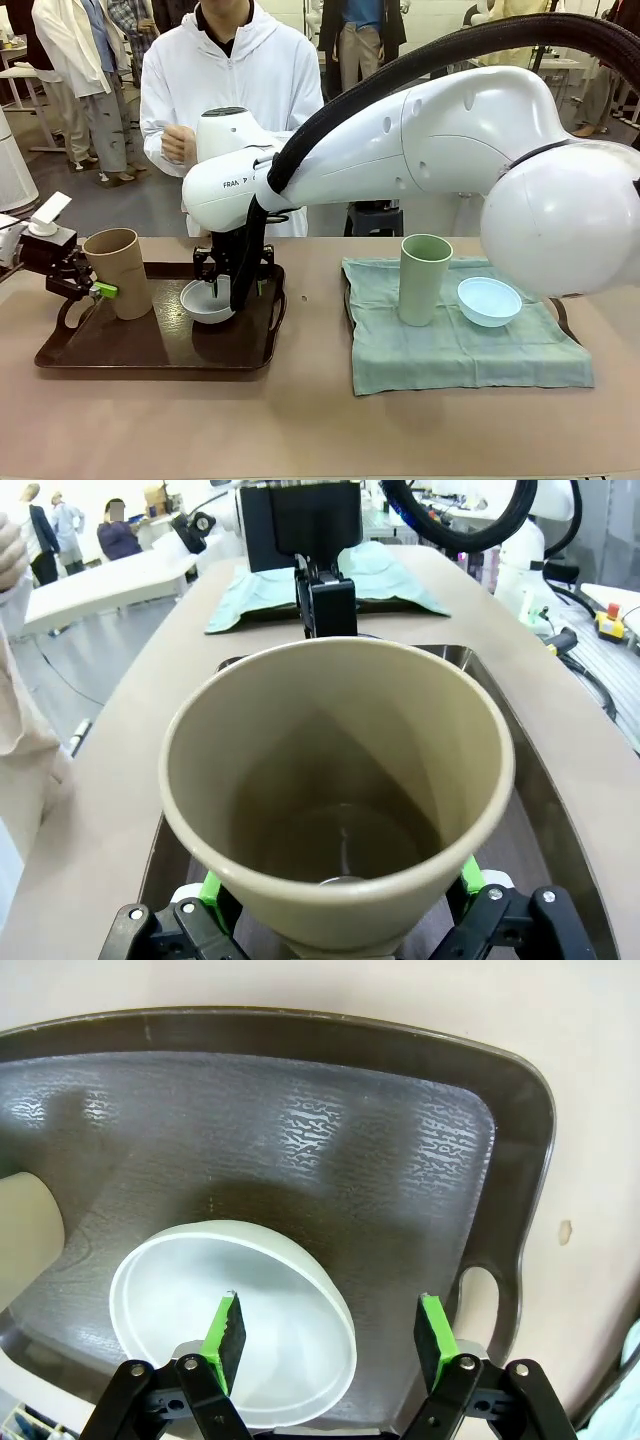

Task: Set up a tray with a mat and arrange the tableware.
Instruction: Pick up the Picnic Bowl and Reusable plastic cup from the Handle tray in front of the human's position and hold them in the air.

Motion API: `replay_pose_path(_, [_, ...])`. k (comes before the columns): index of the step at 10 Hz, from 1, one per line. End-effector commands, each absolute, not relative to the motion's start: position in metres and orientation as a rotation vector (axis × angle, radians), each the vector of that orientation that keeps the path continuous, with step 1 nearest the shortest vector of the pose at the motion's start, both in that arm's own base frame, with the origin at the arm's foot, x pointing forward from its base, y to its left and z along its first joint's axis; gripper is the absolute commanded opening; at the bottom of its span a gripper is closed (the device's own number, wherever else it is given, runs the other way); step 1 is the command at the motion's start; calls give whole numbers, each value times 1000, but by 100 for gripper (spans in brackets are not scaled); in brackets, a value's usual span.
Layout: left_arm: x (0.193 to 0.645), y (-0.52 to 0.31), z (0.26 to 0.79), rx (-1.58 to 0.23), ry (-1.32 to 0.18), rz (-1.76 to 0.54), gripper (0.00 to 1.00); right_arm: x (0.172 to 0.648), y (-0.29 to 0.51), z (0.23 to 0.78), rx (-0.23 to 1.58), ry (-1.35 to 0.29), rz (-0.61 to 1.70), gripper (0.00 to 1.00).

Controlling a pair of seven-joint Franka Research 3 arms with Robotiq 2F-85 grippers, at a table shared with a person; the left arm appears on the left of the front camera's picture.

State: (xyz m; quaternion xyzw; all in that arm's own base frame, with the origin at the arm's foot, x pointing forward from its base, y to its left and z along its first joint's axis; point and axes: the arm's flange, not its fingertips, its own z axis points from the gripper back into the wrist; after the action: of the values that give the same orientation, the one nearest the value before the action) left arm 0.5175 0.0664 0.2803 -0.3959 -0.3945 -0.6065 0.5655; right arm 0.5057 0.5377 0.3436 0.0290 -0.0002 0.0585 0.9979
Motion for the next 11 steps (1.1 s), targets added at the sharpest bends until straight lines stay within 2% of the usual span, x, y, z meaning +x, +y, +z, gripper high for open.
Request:
replay_pose_path(1, [526, 59, 280, -911, -922, -1426, 100, 507, 537, 342, 90, 9, 133, 88])
replay_pose_path(2, [526, 59, 279, -910, -922, -1425, 100, 506, 536, 341, 93, 7, 142, 88])
replay_pose_path(3, [525, 58, 281, -913, -926, -1419, 45, 506, 536, 341, 92, 6, 156, 29])
replay_pose_path(4, [527, 58, 283, -917, -930, -1415, 45, 506, 536, 342, 92, 5, 159, 29])
replay_pose_path(5, [526, 57, 284, -916, -928, -1410, 0, 506, 536, 342, 91, 6, 157, 0])
replay_pose_path(6, [526, 58, 285, -916, -929, -1409, 40, 506, 536, 342, 89, 7, 156, 24])
replay_pose_path(7, [526, 58, 284, -916, -929, -1408, 0, 505, 536, 342, 85, 6, 154, 0])
replay_pose_path(9, [525, 60, 285, -913, -928, -1406, 0, 505, 537, 342, 73, 0, 146, 0])
replay_pose_path(10, [525, 61, 285, -910, -928, -1406, 30, 505, 537, 342, 70, -1, 144, 0])
replay_pose_path(11, [525, 61, 286, -909, -927, -1403, 30, 505, 537, 342, 66, -2, 143, 0])
